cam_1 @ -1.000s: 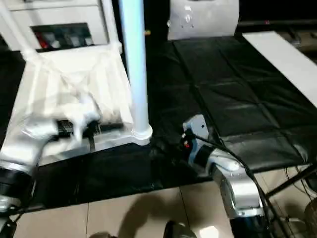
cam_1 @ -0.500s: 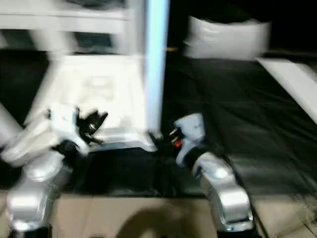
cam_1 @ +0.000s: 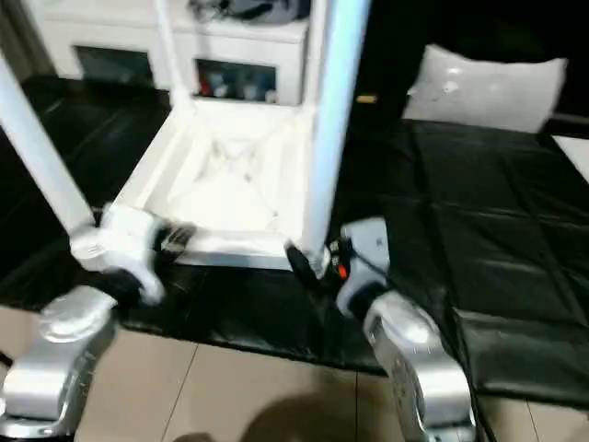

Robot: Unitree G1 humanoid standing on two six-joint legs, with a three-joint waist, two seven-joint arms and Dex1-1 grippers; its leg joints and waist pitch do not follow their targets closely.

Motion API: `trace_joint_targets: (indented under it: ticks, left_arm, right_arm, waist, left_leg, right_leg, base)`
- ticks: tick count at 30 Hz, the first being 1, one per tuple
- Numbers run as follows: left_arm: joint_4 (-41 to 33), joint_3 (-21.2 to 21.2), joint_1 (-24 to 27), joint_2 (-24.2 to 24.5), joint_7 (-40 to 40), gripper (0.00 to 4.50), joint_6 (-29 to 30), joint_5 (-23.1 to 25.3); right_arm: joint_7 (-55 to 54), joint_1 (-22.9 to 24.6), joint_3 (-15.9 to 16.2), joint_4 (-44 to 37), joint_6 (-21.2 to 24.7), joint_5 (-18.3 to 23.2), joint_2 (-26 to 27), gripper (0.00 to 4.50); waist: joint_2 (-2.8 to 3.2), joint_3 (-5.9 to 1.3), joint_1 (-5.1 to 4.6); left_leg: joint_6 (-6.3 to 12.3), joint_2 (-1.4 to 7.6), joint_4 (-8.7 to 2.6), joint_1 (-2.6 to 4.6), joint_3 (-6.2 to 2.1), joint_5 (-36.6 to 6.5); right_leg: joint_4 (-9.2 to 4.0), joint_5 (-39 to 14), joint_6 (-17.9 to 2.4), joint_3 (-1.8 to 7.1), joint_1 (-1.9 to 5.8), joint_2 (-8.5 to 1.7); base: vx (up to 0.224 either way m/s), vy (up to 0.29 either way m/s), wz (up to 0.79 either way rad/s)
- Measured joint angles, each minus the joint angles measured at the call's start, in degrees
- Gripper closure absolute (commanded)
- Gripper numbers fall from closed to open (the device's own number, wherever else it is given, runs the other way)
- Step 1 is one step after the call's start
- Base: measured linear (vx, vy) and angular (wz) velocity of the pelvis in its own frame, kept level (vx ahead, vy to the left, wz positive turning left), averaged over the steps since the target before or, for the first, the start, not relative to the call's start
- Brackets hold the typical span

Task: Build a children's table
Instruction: Rotate leg to tighten

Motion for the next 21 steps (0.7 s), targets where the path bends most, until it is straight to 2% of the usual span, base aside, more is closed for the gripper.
trace_joint_targets:
  ticks: [2, 3, 4, 5, 6, 7, 8, 9, 10, 11, 12, 14, 16, 17, 19, 21]
  left_arm:
    - [1.84, -0.25, -1.85, 3.59, -3.71, 3.03, 0.30, -1.04]
    - [2.73, -0.35, -2.57, 5.22, -5.47, 3.03, 0.25, -1.17]
    - [4.02, -0.51, -3.32, 6.85, -7.69, 3.03, 0.02, -1.33]
    - [5.67, -1.21, -4.47, 7.83, -9.79, 3.03, -0.39, -1.47]
    - [7.23, -1.87, -5.29, 8.39, -11.75, 3.03, -0.87, -1.54]
    - [8.56, -2.80, -6.16, 8.54, -12.95, 3.03, -1.19, -1.52]
    - [9.04, -3.43, -6.57, 8.61, -13.84, 3.03, -1.59, -1.52]
    - [11.21, -4.84, -8.36, 9.53, -15.99, 3.03, -2.68, -1.46]
    - [13.67, -5.88, -10.29, 10.35, -17.81, 3.03, -3.51, -1.27]
    - [16.35, -6.83, -12.37, 11.32, -19.76, 2.94, -4.61, -0.98]
    - [19.48, -7.70, -14.62, 12.64, -21.90, 2.76, -5.98, -0.43]
    - [24.48, -9.21, -17.95, 14.27, -24.26, 2.68, -7.91, 1.24]
    - [31.35, -11.03, -22.21, 14.64, -26.40, 2.53, -11.06, 3.14]
    - [33.73, -11.51, -23.84, 14.65, -27.04, 2.53, -12.17, 3.83]
    - [38.86, -12.50, -27.00, 14.59, -28.31, 2.24, -14.62, 4.80]
    - [42.14, -13.02, -28.71, 14.40, -29.92, 2.24, -16.14, 4.92]
  right_arm:
    - [0.84, -0.09, 0.00, 0.10, -0.15, 0.00, -1.71, 0.00]
    - [1.33, -0.20, 0.01, 0.15, -0.16, -0.01, -2.64, 0.00]
    - [1.81, -0.41, -0.12, 0.27, -0.22, -0.02, -3.49, 0.00]
    - [2.65, -0.59, -0.03, 0.48, -0.27, 0.02, -4.50, 0.00]
    - [3.55, -0.87, -0.06, 0.81, -0.42, 0.01, -5.22, 0.00]
    - [3.95, -0.98, -0.07, 0.93, -0.46, 0.01, -5.94, 0.00]
    - [4.17, -1.26, -0.15, 0.98, -0.54, 0.01, -6.35, 0.00]
    - [5.21, -1.67, -0.14, 1.33, -0.79, 0.03, -7.03, 0.00]
    - [6.22, -1.89, -0.03, 1.95, -1.14, 0.08, -7.62, 0.00]
    - [7.26, -1.94, 0.18, 2.33, -1.33, 0.11, -8.54, 0.00]
    - [8.53, -2.09, 0.46, 2.57, -1.56, 0.12, -9.71, 0.00]
    - [10.26, -2.23, 0.74, 2.66, -1.85, 0.19, -11.22, 0.00]
    - [12.35, -2.31, 0.88, 2.87, -1.98, 0.33, -13.15, 0.00]
    - [12.99, -2.38, 0.95, 2.92, -2.14, 0.34, -13.79, 0.00]
    - [14.32, -2.39, 1.07, 3.03, -2.34, 0.36, -14.59, 0.00]
    - [14.97, -2.36, 1.13, 3.03, -2.35, 0.48, -14.98, 0.00]
  waist:
    - [0.34, 0.01, -1.46]
    - [0.45, 0.00, -1.98]
    - [0.60, 0.07, -2.51]
    - [0.39, 0.12, -2.79]
    - [-0.26, 0.07, -2.88]
    - [-0.37, 0.10, -2.86]
    - [-0.30, 0.16, -2.71]
    - [0.02, 0.17, -2.18]
    - [0.20, 0.16, -2.11]
    - [0.34, 0.08, -1.97]
    - [0.59, -0.08, -2.01]
    - [0.55, -0.12, -2.17]
    - [0.62, -0.16, -1.98]
    - [0.61, -0.17, -1.81]
    - [0.61, -0.18, -1.69]
    - [0.61, -0.18, -1.66]
  left_leg:
    - [-0.03, 0.65, -0.81, -0.13, -0.16, 0.13]
    - [-0.09, 0.94, -0.90, -0.23, -0.22, 0.27]
    - [-0.10, 1.14, -0.81, -0.04, -0.22, 0.45]
    - [-0.14, 1.08, -0.51, 0.20, 0.00, 0.47]
    - [-0.17, 0.37, -0.26, 0.72, 0.20, 0.44]
    - [-0.19, -0.06, -0.28, 1.27, 0.20, 0.35]
    - [-0.12, -0.20, -0.33, 1.32, 0.34, 0.23]
    - [-0.07, -0.31, -0.45, 0.67, 0.27, 0.25]
    - [0.10, -0.16, -0.60, 0.40, 0.11, 0.41]
    - [0.13, 0.09, -0.85, 0.42, 0.01, 0.46]
    - [0.34, 0.36, -0.98, -0.03, -0.15, 0.82]
    - [0.89, 0.14, -0.70, -0.22, -0.04, 0.70]
    - [1.06, 0.00, -0.76, -0.70, 0.12, 0.49]
    - [1.09, -0.02, -0.75, -0.99, 0.16, 0.48]
    - [1.09, -0.12, -0.69, -1.48, 0.21, 0.49]
    - [1.42, -0.26, -0.43, -1.87, 0.25, 0.30]
  right_leg:
    - [-2.07, 0.26, 0.49, -1.31, 0.80, 0.09]
    - [-2.53, 0.36, 0.79, -1.79, 1.21, 0.13]
    - [-2.07, 0.18, 1.16, -1.91, 1.46, 0.06]
    - [-1.02, -0.05, 1.54, -1.29, 1.32, -0.01]
    - [-0.12, 0.13, 1.13, -0.09, 0.99, -0.09]
    - [0.13, 0.06, 0.92, 0.11, 0.67, -0.27]
    - [0.10, 0.01, 0.85, 0.10, 0.61, -0.46]
    - [-0.01, 0.01, 0.85, -0.25, 0.63, -0.70]
    - [-0.47, 0.03, 0.88, -0.73, 0.65, -0.67]
    - [-1.10, 0.07, 0.93, -0.89, 0.70, -0.41]
    - [-1.73, 0.37, 1.26, -0.86, 0.68, -0.06]
    - [-1.57, 1.06, 0.88, -0.51, 0.52, -0.20]
    - [-1.46, 0.89, 0.78, -0.42, 0.26, -0.38]
    - [-1.42, 0.94, 0.66, -0.42, 0.01, -0.43]
    - [-1.09, 0.79, 0.66, -0.40, -0.64, -0.59]
    - [-0.48, 0.42, 0.64, -0.37, -1.17, -0.81]
  base:
    - [0.000, 0.000, 0.00]
    - [0.000, 0.000, 0.00]
    - [0.000, 0.000, 0.00]
    - [0.000, 0.000, 0.00]
    - [0.000, 0.000, 0.00]
    - [0.000, 0.000, 0.00]
    - [0.000, 0.000, 0.00]
    - [0.066, 0.015, -0.11]
    - [0.087, 0.020, -0.04]
    - [0.087, 0.020, -0.04]
    - [0.000, 0.000, 0.00]
    - [0.056, 0.030, 0.05]
    - [0.000, 0.000, 0.00]
    - [0.000, 0.000, 0.00]
    - [0.000, 0.000, 0.00]
    - [0.000, 0.000, 0.00]
